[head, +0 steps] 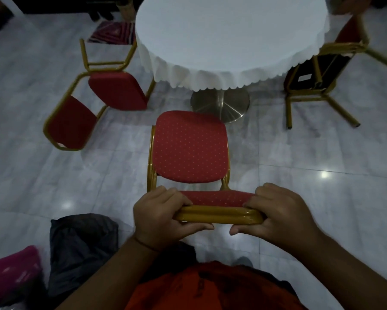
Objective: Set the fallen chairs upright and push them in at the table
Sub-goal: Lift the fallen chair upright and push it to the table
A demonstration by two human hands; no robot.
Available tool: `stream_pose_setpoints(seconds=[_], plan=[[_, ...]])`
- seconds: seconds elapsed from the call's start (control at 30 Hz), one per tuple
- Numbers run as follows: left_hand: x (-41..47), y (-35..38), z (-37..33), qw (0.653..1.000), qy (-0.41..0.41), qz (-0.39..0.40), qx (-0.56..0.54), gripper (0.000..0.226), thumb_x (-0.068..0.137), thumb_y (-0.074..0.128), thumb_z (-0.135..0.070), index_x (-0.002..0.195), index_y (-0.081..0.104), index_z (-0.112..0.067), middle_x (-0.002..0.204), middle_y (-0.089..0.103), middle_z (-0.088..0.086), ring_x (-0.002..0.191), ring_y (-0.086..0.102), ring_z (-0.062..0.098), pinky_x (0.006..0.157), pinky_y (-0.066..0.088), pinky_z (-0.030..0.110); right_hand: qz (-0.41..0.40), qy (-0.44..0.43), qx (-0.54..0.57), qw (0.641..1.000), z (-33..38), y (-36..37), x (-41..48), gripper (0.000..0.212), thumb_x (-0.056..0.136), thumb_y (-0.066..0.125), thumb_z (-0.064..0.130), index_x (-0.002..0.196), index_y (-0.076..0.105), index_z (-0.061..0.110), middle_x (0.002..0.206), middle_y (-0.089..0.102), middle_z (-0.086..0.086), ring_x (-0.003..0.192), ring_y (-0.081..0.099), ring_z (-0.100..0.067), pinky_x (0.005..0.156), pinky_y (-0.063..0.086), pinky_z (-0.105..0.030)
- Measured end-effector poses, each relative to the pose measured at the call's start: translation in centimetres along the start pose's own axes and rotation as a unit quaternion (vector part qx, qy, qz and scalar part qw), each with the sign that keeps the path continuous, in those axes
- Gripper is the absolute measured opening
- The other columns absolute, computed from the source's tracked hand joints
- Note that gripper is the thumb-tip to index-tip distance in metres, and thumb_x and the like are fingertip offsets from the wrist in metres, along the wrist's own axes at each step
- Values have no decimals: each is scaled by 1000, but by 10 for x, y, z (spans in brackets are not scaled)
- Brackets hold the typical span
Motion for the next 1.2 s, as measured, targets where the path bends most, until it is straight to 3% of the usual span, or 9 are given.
stream_pose_setpoints(seconds=[0.33, 0.47, 0.63, 0.73, 0.87, 0.97, 1.07, 1.2], plan=[[42, 17, 87, 996, -21, 26, -84, 64, 67, 68, -84, 69, 68, -20, 65, 62, -10, 63, 48, 3, 62, 33, 14, -10, 29, -36, 999, 0, 28, 67, 64, 73, 63, 83, 72, 74, 20, 64, 57, 9, 61, 43, -5, 55, 36, -23], [53, 29, 118, 991, -22, 45, -121, 63, 67, 69, -83, 71, 67, -20, 67, 60, -10, 64, 47, 3, 60, 35, 17, -19, 43, -63, 997, 2, 42, 87, 62, 73, 64, 82, 70, 72, 21, 64, 54, 11, 65, 37, -1, 59, 30, -21], [52, 55, 145, 985, -37, 78, -151, 60, 64, 73, -78, 75, 64, -20, 71, 58, -9, 68, 47, 6, 61, 42, 27, 5, 43, -88, 995, -8, 65, 105, 65, 72, 63, 85, 68, 71, 20, 63, 56, 7, 58, 50, -12, 51, 43, -32], [62, 66, 145, 981, -49, 96, -164, 57, 63, 74, -77, 79, 65, -22, 76, 58, -12, 73, 48, 6, 67, 41, 29, -2, 59, -85, 995, -22, 61, 110, 65, 71, 63, 85, 70, 72, 21, 65, 57, 7, 60, 49, -12, 53, 42, -32], [78, 75, 150, 968, -101, 162, -160, 50, 64, 76, -77, 89, 65, -35, 91, 60, -23, 96, 50, 2, 85, 38, 35, 5, 113, -41, 993, -41, 58, 113, 66, 69, 59, 88, 81, 74, 25, 75, 55, 13, 74, 44, -5, 63, 39, -29], [92, 70, 139, 957, -95, 219, -167, 43, 73, 71, -65, 107, 64, -40, 111, 58, -25, 118, 45, 5, 101, 31, 35, 15, 166, 6, 986, -58, 52, 107, 64, 77, 50, 87, 90, 72, 28, 85, 55, 17, 82, 46, -6, 71, 41, -28], [105, 75, 102, 958, -88, 227, -152, 32, 82, 59, -57, 106, 64, -37, 100, 61, -21, 101, 52, 1, 92, 41, 35, 31, 196, -24, 980, -71, 51, 95, 57, 93, 31, 75, 88, 67, 31, 83, 53, 18, 80, 46, -6, 68, 39, -31], [105, 88, 76, 982, -75, 153, -87, 32, 81, 60, -59, 81, 66, -27, 75, 60, -13, 71, 54, 9, 64, 47, 37, 21, 192, -40, 980, -75, 58, 91, 49, 95, 33, 67, 85, 66, 32, 82, 55, 18, 75, 48, -5, 62, 42, -33]])
Point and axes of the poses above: each hand's wrist, its own x-axis towards the middle knuckle, its own y-axis out of the palm, z = x × y, the point moved 9 cm from there along x, towards the middle knuckle
